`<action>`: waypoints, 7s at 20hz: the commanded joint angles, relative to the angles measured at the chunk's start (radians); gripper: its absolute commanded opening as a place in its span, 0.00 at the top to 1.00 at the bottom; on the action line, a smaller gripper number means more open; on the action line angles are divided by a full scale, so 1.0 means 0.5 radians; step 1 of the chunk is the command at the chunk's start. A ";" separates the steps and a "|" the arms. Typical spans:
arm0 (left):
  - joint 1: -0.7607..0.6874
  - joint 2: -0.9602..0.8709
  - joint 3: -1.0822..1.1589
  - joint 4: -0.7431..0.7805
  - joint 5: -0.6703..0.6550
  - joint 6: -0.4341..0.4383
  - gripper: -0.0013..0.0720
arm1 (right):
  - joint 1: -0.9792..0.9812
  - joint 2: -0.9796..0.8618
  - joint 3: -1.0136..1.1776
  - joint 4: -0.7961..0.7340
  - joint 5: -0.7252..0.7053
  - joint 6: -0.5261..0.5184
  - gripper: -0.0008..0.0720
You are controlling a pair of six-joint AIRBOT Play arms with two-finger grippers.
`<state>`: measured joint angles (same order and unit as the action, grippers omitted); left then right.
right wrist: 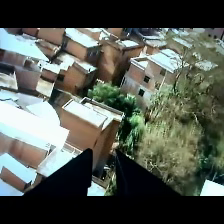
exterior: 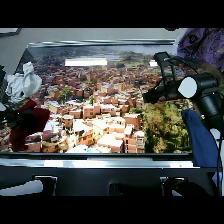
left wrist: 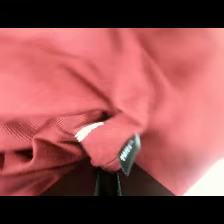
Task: Fold the clothes and pants, and hang the long-sleeved shirts on hangers.
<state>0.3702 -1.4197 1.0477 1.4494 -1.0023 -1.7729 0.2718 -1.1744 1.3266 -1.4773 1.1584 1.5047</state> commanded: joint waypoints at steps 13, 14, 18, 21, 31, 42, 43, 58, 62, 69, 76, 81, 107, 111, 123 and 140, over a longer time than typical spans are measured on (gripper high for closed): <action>-2.471 -0.011 0.000 -0.830 0.906 -0.331 0.93 | 0.002 0.001 0.002 -0.092 0.626 -0.011 0.51; -2.473 -0.026 0.000 -0.831 0.953 -0.332 0.72 | 0.002 0.001 0.002 -0.092 0.604 -0.011 0.51; -2.180 0.055 0.075 -0.771 0.677 -0.317 0.03 | -0.040 0.006 0.002 -0.069 0.563 -0.060 0.06; -1.729 0.233 0.122 -0.661 0.289 -0.133 0.02 | -0.258 0.014 -0.037 0.115 0.566 -0.034 0.07; -0.789 0.388 0.121 -0.692 0.082 0.003 0.02 | 0.362 0.202 -1.528 1.714 -0.656 0.227 0.08; -0.789 0.383 0.121 -0.692 0.082 0.002 0.02 | 0.666 0.001 -1.559 1.495 -1.227 0.674 0.07; -0.789 0.383 0.121 -0.693 0.082 0.002 0.02 | 0.666 -0.005 -1.559 1.485 -1.279 0.677 0.07; -0.753 -0.251 0.120 -1.128 0.082 0.504 0.02 | 0.662 -0.003 -1.559 1.389 -1.155 0.726 0.95; -0.756 -0.330 0.119 -1.157 0.050 0.646 0.02 | 0.662 -0.003 -1.558 1.389 -1.155 0.726 0.95; -0.778 -0.330 0.104 -1.239 -0.119 0.848 0.43 | 0.661 0.000 -1.552 1.324 -1.165 0.726 0.95; -0.779 -0.286 0.140 -1.489 -0.169 0.983 0.96 | 0.660 0.199 -1.405 0.739 -1.016 0.970 0.95; -0.712 -0.024 0.582 -1.430 -0.229 0.981 0.96 | 0.660 0.291 -0.575 -0.639 -0.312 1.262 0.95; -0.807 0.667 1.868 -0.354 -0.250 0.221 0.96 | 0.658 -0.105 1.431 -1.422 0.112 1.210 0.95; -0.813 0.176 1.868 -0.179 -0.253 0.097 0.96 | 0.323 -0.690 1.415 -0.710 -0.077 1.421 0.95; -0.809 -0.961 1.869 -0.130 -0.196 0.088 0.96 | -0.024 -1.668 1.402 0.565 -0.166 0.839 0.72; -0.768 -0.945 1.919 -0.169 -0.375 0.087 0.96 | -1.010 -0.364 -0.354 0.963 0.666 -0.258 0.32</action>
<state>-0.0143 -1.8915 2.0064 1.3716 -1.1843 -1.7294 -0.1780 -1.4796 1.4559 -1.0309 1.4853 1.4059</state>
